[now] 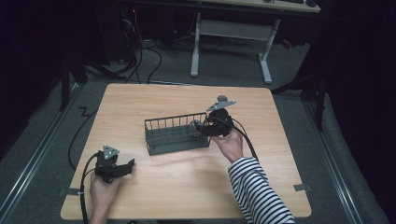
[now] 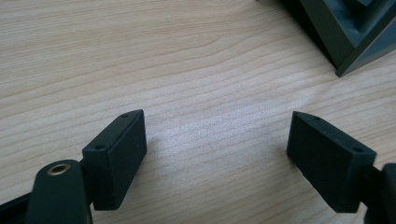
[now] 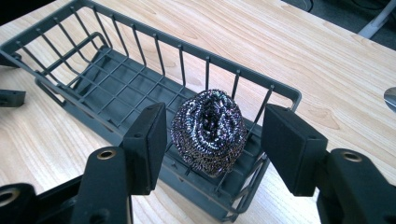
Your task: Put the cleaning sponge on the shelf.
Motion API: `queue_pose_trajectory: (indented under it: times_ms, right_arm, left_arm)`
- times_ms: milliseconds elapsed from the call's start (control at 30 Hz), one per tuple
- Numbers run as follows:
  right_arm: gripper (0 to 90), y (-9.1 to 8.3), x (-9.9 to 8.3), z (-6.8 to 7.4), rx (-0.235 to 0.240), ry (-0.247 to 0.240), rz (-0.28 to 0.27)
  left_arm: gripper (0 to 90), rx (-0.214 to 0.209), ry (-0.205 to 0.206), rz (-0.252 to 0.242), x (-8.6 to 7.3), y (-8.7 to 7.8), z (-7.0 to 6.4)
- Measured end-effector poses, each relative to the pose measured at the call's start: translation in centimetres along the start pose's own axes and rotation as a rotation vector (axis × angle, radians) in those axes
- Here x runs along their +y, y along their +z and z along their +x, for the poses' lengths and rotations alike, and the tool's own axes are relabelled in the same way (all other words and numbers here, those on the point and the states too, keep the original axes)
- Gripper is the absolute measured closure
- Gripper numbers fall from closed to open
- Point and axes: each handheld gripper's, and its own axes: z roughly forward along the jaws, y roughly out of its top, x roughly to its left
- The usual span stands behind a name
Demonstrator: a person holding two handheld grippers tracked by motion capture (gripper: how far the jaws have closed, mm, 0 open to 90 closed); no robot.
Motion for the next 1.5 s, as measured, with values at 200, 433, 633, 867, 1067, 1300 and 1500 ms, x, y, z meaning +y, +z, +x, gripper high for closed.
queue_pose_trajectory:
  times_ms: [200,433,633,867,1067,1300,1500]
  right_arm:
    - [41.3,-0.8,-0.1,0.0,-0.001,-0.005,-0.011]
    - [41.2,-1.8,-0.4,0.1,-0.004,0.005,-0.024]
    - [41.2,-3.1,-1.2,-0.4,-0.008,0.025,-0.039]
    - [41.0,-5.3,-1.7,-1.1,-0.015,0.039,-0.076]
    - [41.1,-7.1,-2.6,-1.9,-0.021,0.069,-0.111]
    - [41.6,-8.2,-3.8,-2.5,-0.037,0.098,-0.126]
    - [41.7,-8.9,-5.0,-2.9,-0.036,0.125,-0.139]
  left_arm:
    - [20.5,0.0,0.0,0.0,0.0,0.0,0.0]
    - [20.5,0.0,0.001,0.0,0.0,0.0,0.0]
    - [20.7,0.001,0.002,0.0,0.0,0.0,0.0]
    - [20.7,0.001,0.002,0.0,0.0,0.0,0.0]
    - [20.7,0.001,0.002,0.0,0.0,0.0,0.0]
    - [20.7,0.001,0.002,0.0,0.0,0.0,0.0]
    - [20.8,0.001,0.002,0.0,0.0,0.0,0.0]
